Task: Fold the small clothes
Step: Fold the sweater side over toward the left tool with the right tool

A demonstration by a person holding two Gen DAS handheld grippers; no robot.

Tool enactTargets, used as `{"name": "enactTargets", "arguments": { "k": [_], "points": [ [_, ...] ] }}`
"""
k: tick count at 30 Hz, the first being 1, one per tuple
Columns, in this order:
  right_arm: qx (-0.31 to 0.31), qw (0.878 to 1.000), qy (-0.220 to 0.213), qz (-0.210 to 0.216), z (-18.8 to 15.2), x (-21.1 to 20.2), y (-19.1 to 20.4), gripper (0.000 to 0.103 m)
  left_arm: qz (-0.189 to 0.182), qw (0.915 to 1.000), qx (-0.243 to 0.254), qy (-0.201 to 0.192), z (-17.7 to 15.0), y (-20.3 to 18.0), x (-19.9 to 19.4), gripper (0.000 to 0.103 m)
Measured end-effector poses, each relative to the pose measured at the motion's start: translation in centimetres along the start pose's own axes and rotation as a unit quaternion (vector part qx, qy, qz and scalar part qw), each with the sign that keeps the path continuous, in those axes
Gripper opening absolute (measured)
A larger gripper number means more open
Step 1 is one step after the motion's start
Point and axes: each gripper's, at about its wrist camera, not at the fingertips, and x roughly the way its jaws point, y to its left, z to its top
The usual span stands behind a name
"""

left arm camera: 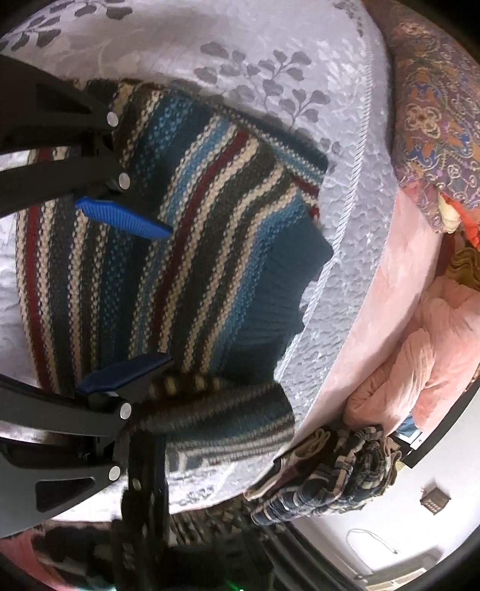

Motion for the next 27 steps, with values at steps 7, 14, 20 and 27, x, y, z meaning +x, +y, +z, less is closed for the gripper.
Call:
{"name": "enactTargets", "arguments": {
  "k": [7, 14, 20, 27],
  "points": [
    [0.016, 0.998, -0.028, 0.046, -1.1, -2.7, -1.1, 0.047, -0.069, 0.9969, -0.025, 0.026, 0.0, -0.8, 1.3, 0.064],
    [0.029, 0.995, -0.091, 0.001, -3.6, -8.4, -4.6, 0.048, -0.096, 0.9936, -0.029, 0.051, 0.4, -2.6, 3.2, 0.066],
    [0.070, 0.994, -0.086, -0.007, -6.3, -8.2, -9.3, 0.048, -0.119, 0.9903, -0.038, 0.061, 0.1, -3.3, 4.5, 0.070],
    [0.100, 0.991, -0.084, 0.017, -8.1, -5.0, -11.9, 0.048, -0.153, 0.9853, -0.041, 0.064, 0.2, -4.3, 5.7, 0.070]
  ]
}}
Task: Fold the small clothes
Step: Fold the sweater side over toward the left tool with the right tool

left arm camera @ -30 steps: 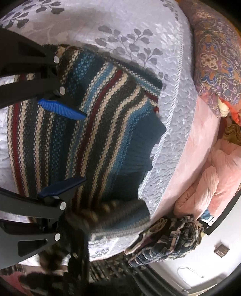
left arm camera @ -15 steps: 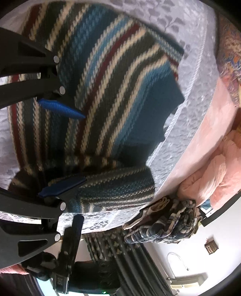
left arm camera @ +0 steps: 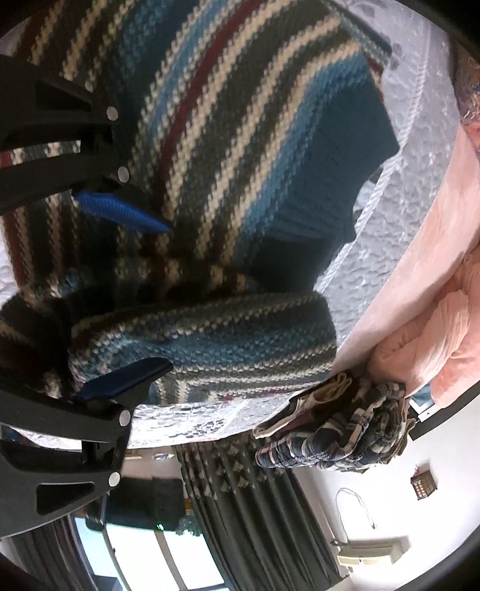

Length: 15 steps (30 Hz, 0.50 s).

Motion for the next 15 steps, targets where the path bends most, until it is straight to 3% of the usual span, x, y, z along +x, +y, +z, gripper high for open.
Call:
{"name": "enactTargets", "arguments": {
  "k": [8, 15],
  "points": [
    [0.006, 1.000, -0.008, 0.022, 0.0, 1.0, -0.2, 0.048, -0.039, 0.9988, 0.002, 0.027, 0.6, -2.3, 3.2, 0.069],
    [-0.005, 1.000, -0.013, 0.013, 0.3, 1.1, 0.5, 0.048, -0.013, 0.9994, 0.014, 0.029, 0.8, -3.5, 3.8, 0.038]
  ]
}}
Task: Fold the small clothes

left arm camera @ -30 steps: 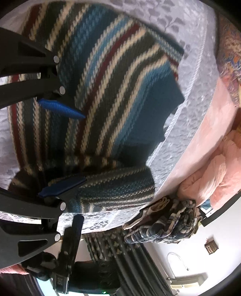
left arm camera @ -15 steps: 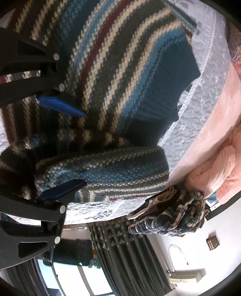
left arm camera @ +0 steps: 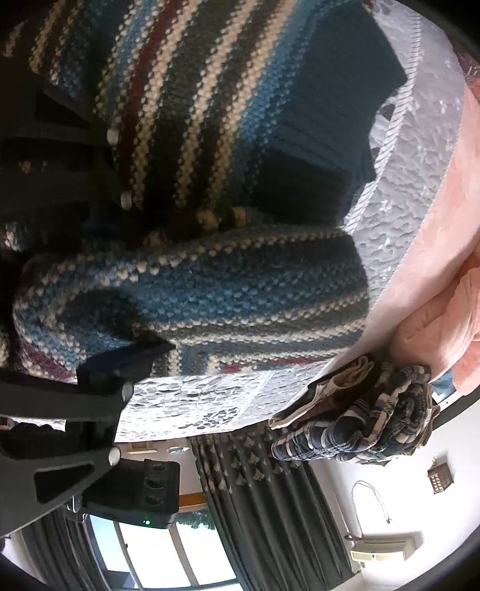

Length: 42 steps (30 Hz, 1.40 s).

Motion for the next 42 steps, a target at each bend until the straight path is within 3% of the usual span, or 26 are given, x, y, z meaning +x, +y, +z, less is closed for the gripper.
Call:
{"name": "enactTargets", "arguments": {
  "k": [5, 8, 16, 23, 31, 36, 42],
  "points": [
    [-0.002, 1.000, -0.024, 0.003, -0.5, -1.9, -0.1, 0.048, 0.000, 0.9996, 0.015, -0.023, -0.2, -0.8, -1.5, 0.029],
    [0.003, 0.999, -0.031, 0.006, -0.7, -2.8, -0.5, 0.049, -0.016, 0.9987, 0.026, -0.040, -0.2, -1.2, -3.2, 0.028],
    [0.013, 0.999, -0.024, 0.029, -1.1, -2.1, -0.6, 0.051, 0.005, 0.9964, 0.052, -0.067, 0.8, -0.5, -8.2, 0.027],
    [-0.001, 0.999, -0.009, 0.050, -1.3, 0.1, 1.5, 0.055, 0.057, 0.9927, 0.058, -0.089, 2.2, 3.1, -13.4, 0.027],
    [-0.021, 0.997, 0.008, 0.074, -1.4, 2.5, 4.7, 0.056, 0.085, 0.9901, 0.038, -0.105, 2.9, 8.2, -17.3, 0.026],
    [-0.029, 0.996, 0.023, 0.079, -1.7, 3.9, 6.4, 0.056, 0.093, 0.9909, 0.019, -0.095, 3.4, 11.9, -17.9, 0.026],
    [-0.049, 0.996, 0.040, 0.058, -2.1, 6.0, 8.3, 0.056, 0.076, 0.9937, 0.024, -0.079, 3.9, 14.7, -16.8, 0.027]
  ]
}}
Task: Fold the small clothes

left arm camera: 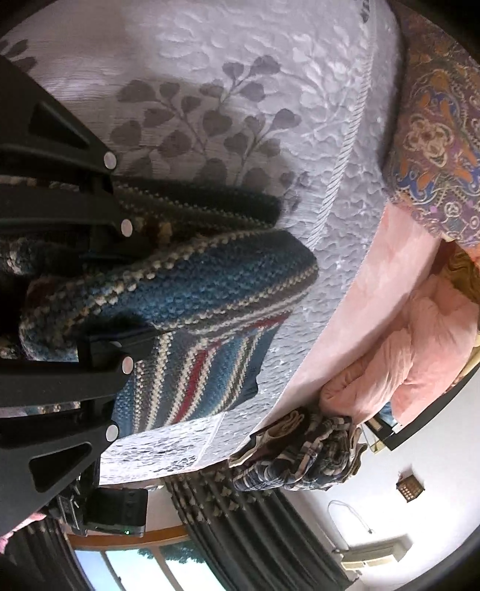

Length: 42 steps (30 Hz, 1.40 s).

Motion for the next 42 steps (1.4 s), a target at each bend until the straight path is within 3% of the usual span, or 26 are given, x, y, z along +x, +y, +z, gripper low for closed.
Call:
{"name": "enactTargets", "arguments": {
  "k": [6, 16, 20, 25, 31, 34, 36, 39, 42],
  "points": [
    [-0.007, 1.000, 0.010, -0.025, 0.1, 1.6, 0.6, 0.056, 0.013, 0.9996, 0.020, 0.013, -0.4, 0.9, 1.6, 0.030],
    [0.002, 0.999, 0.012, -0.036, 0.4, 2.6, 0.7, 0.056, 0.017, 0.9997, 0.015, 0.009, -1.0, 0.7, -0.3, 0.043],
    [-0.007, 0.999, 0.009, -0.047, -0.2, 1.5, 1.5, 0.057, 0.050, 0.9982, 0.033, -0.008, -2.6, -0.3, -3.7, 0.048],
    [0.004, 0.999, 0.020, -0.050, -1.2, 1.5, 2.0, 0.061, 0.044, 0.9968, 0.062, -0.024, -6.6, -2.7, -7.6, 0.054],
    [0.025, 0.998, 0.029, -0.048, -1.5, 2.6, 1.7, 0.061, 0.047, 0.9972, 0.059, -0.003, -8.6, -3.5, -6.4, 0.054],
    [0.040, 0.997, 0.039, -0.049, -1.5, 3.8, 1.0, 0.058, 0.053, 0.9974, 0.049, 0.006, -8.7, -3.0, -5.1, 0.045],
    [0.051, 0.997, 0.044, -0.038, -1.6, 4.2, 0.7, 0.047, 0.050, 0.9978, 0.041, 0.015, -8.7, -2.5, -4.4, 0.018],
    [0.048, 0.998, 0.039, -0.033, -1.7, 3.9, 0.8, 0.029, 0.029, 0.9993, 0.014, 0.018, -8.8, -1.1, -4.7, 0.012],
    [0.052, 0.998, 0.032, -0.019, -1.9, 3.0, 0.8, 0.025, 0.009, 0.9999, 0.000, 0.004, -9.0, 0.1, -6.3, 0.011]
  ]
}}
